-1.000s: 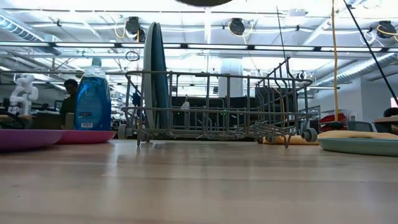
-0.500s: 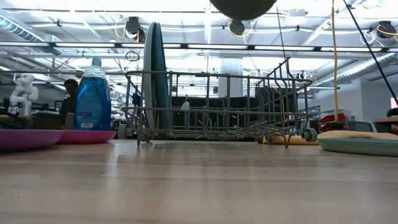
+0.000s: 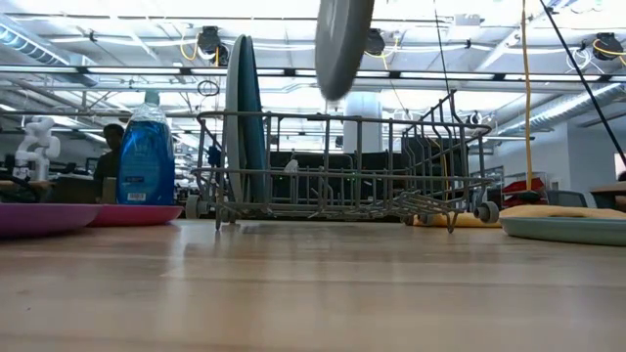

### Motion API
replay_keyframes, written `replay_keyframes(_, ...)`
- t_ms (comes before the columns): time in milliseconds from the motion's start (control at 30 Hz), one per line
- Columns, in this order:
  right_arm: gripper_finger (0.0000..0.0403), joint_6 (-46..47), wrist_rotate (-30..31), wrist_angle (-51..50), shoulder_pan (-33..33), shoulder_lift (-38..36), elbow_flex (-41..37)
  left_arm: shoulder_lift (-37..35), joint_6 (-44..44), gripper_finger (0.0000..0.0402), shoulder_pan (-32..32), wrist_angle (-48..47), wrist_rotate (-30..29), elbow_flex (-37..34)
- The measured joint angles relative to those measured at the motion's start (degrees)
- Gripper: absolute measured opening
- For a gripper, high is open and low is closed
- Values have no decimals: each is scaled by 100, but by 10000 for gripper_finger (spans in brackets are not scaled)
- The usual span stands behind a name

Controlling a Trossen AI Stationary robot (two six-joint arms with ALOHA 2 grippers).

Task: Sort dishes
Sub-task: Put the gray plate into the dish rack

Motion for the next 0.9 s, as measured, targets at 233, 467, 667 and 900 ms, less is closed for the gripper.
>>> replay_keyframes(233,2,1290,-937,439,-667,403,-275,2,151,162,0,-1,-4,0)
replay_keyframes(467,2,1338,-1178,867,-787,975,-162,2,113,162,0,-2,-11,0)
replay_keyframes(667,2,1352,-1194,1062,-789,1134,-162,2,109,162,0,-4,-13,0)
replay_keyframes(900,2,1291,-1199,1273,-793,1128,-156,2,107,162,0,-16,-13,0)
